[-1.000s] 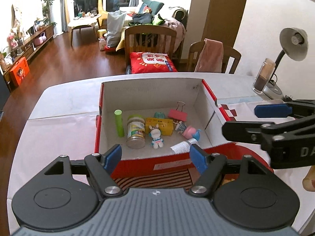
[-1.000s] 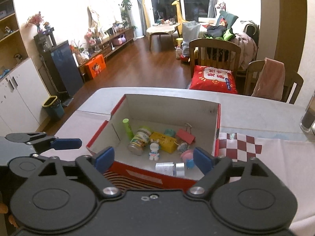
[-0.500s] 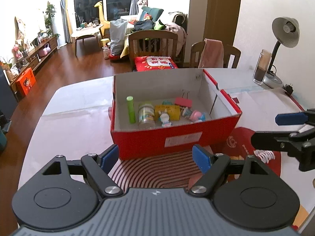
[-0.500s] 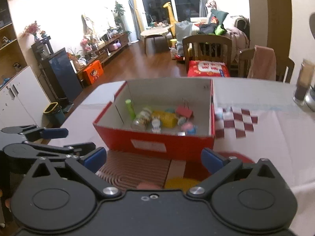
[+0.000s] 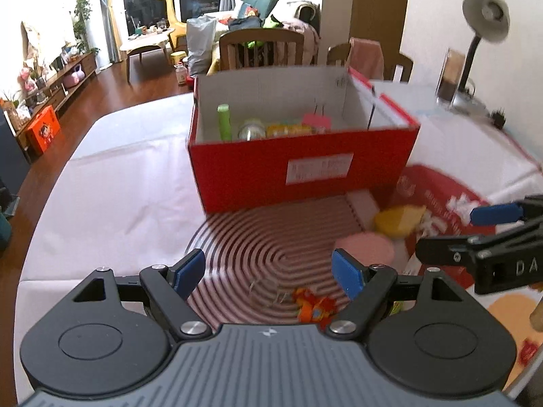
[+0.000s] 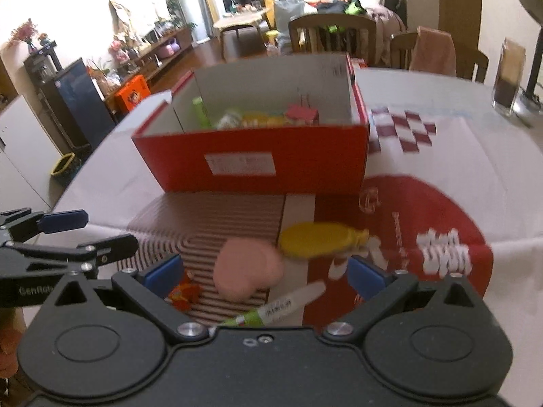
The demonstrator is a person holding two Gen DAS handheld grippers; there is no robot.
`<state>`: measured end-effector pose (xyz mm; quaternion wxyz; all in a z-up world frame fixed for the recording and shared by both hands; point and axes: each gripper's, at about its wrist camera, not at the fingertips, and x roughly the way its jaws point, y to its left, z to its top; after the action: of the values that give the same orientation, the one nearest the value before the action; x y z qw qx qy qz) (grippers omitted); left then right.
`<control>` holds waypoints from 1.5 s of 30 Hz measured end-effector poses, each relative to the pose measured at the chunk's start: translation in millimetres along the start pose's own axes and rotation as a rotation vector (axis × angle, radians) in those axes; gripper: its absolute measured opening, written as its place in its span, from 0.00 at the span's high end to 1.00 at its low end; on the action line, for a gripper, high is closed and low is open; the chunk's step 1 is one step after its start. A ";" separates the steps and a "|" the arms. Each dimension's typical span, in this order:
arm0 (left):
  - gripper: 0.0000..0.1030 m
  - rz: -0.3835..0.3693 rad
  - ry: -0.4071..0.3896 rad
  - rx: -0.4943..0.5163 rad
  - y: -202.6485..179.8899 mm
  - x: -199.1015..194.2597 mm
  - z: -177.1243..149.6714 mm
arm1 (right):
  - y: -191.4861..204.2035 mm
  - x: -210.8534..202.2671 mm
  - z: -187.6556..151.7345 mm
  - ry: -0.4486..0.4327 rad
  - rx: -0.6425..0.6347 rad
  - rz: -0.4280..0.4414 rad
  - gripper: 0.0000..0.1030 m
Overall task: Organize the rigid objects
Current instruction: 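Withdraw both tools from the box back toward the pile, then grasp the orange dragon keychain with the left tool while the right tool grasps the white-capped green marker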
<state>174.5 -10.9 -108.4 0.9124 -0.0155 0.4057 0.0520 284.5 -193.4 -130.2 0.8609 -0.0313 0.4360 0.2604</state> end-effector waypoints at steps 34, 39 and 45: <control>0.21 -0.030 0.084 0.082 -46.3 58.4 -47.8 | 2.8 58.1 -27.8 0.191 0.103 -0.212 0.26; 0.21 -0.015 0.085 0.071 -49.4 61.8 -47.8 | -0.4 53.3 -30.3 0.186 0.062 -0.206 0.41; 0.29 -0.009 0.083 0.081 -54.3 63.4 -47.1 | -13.2 46.1 -33.0 0.167 0.062 -0.182 0.60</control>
<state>187.8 -63.0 -187.8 0.8948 0.0177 0.4450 0.0309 288.9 -194.6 -188.3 0.8421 -0.0659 0.5095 0.1641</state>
